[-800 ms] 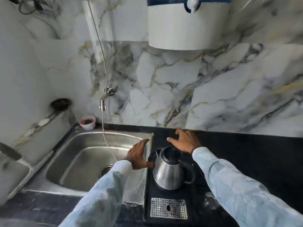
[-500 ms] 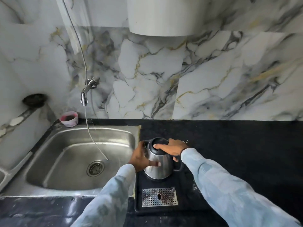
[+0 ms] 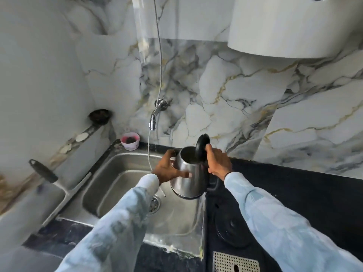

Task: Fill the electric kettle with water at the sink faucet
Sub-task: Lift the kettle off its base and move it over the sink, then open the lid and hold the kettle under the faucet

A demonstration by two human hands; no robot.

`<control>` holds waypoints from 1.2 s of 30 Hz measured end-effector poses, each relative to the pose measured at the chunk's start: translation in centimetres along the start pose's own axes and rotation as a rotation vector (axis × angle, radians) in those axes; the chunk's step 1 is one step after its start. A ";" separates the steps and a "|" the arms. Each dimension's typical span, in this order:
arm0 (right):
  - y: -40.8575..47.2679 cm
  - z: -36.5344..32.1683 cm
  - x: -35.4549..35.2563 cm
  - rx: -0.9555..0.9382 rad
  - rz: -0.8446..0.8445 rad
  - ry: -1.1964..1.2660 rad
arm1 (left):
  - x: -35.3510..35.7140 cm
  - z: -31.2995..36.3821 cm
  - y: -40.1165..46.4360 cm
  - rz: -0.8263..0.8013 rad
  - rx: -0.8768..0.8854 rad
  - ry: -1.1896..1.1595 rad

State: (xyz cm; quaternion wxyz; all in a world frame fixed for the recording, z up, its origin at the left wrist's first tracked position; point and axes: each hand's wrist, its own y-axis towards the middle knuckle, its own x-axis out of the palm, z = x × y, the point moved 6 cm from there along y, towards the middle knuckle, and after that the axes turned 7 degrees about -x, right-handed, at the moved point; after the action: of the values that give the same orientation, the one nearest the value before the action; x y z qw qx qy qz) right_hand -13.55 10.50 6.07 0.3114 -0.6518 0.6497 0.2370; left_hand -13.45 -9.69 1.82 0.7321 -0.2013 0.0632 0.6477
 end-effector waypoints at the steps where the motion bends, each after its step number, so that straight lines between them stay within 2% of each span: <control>1: 1.1 -0.3 1.2 0.005 0.010 0.030 | -1.4 -0.4 0.6 -0.018 -0.026 0.013; 6: 5.8 -3.8 8.1 0.070 0.024 0.194 | -9.6 -3.0 5.5 -0.099 -0.176 0.133; 11: 10.1 -6.6 13.1 0.080 0.001 0.226 | -16.9 -2.4 12.3 0.249 -0.171 0.150; 14: 12.4 -7.0 15.0 0.089 0.032 0.242 | -17.2 -0.5 15.3 0.335 -0.094 0.315; 19: 15.7 -7.2 16.9 0.100 0.052 0.282 | -16.1 1.0 18.9 0.366 0.023 0.363; 24: 17.6 -6.4 17.7 0.157 0.092 0.311 | -16.6 0.4 19.9 0.420 0.036 0.395; 31: 18.3 -6.8 17.6 0.118 0.101 0.189 | -16.2 1.0 19.6 0.458 0.067 0.486; 36: 18.3 -6.5 17.6 0.110 0.095 0.215 | -15.6 1.6 19.3 0.466 0.036 0.499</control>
State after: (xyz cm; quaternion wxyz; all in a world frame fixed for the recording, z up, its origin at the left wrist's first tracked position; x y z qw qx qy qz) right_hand -31.64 -5.69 -3.79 0.2635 -0.6239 0.7215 0.1441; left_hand -34.91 -21.91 4.65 0.5298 -0.3208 0.2962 0.7271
